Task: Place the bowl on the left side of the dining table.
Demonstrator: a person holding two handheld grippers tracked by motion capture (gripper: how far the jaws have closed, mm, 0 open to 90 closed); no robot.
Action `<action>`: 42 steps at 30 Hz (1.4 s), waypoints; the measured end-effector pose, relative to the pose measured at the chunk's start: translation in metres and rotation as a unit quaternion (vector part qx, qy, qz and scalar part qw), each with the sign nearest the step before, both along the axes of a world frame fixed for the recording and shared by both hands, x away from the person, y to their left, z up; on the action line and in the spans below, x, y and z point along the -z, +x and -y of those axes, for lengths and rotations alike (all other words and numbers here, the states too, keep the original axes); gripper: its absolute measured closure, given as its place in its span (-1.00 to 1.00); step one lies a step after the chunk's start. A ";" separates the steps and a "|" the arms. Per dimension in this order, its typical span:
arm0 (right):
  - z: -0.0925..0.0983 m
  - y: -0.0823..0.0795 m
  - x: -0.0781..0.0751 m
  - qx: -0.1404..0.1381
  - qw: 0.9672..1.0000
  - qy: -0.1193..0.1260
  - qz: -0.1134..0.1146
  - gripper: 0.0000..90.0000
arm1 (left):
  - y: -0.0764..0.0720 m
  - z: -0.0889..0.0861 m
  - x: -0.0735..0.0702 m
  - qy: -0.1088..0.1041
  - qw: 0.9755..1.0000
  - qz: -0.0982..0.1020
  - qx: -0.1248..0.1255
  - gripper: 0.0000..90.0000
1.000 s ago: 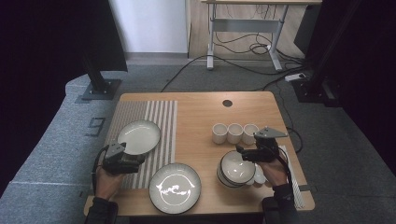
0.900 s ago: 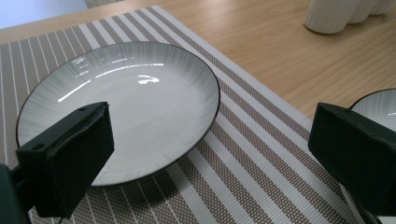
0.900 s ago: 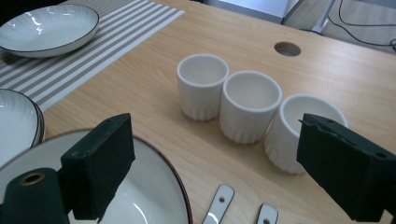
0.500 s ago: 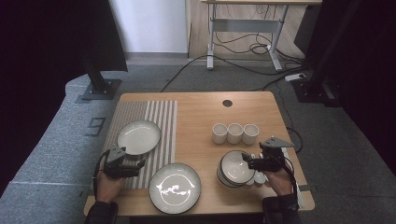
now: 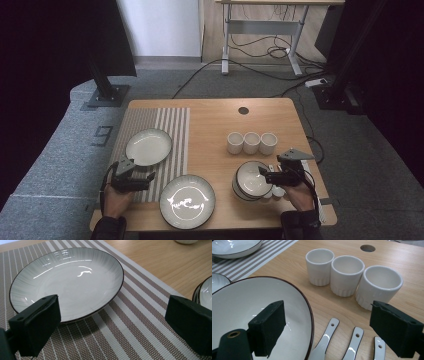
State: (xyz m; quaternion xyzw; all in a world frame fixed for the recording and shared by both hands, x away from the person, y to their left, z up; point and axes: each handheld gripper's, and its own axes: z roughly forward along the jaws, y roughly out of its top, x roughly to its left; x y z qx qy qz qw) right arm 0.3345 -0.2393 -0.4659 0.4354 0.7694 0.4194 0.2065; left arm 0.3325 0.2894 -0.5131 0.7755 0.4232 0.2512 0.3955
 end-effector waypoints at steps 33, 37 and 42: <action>-0.015 0.001 0.001 -0.030 0.996 -0.050 -0.073 0.47 | 0.000 0.004 0.004 0.015 1.000 -0.005 0.003 -0.99; -0.015 0.003 0.003 -0.034 0.994 -0.058 -0.090 0.71 | 0.000 0.004 0.004 0.014 1.000 -0.005 0.002 -0.99; -0.015 0.004 0.001 -0.036 0.993 -0.056 -0.100 0.76 | -0.001 0.005 0.004 0.016 1.000 -0.002 0.004 -0.98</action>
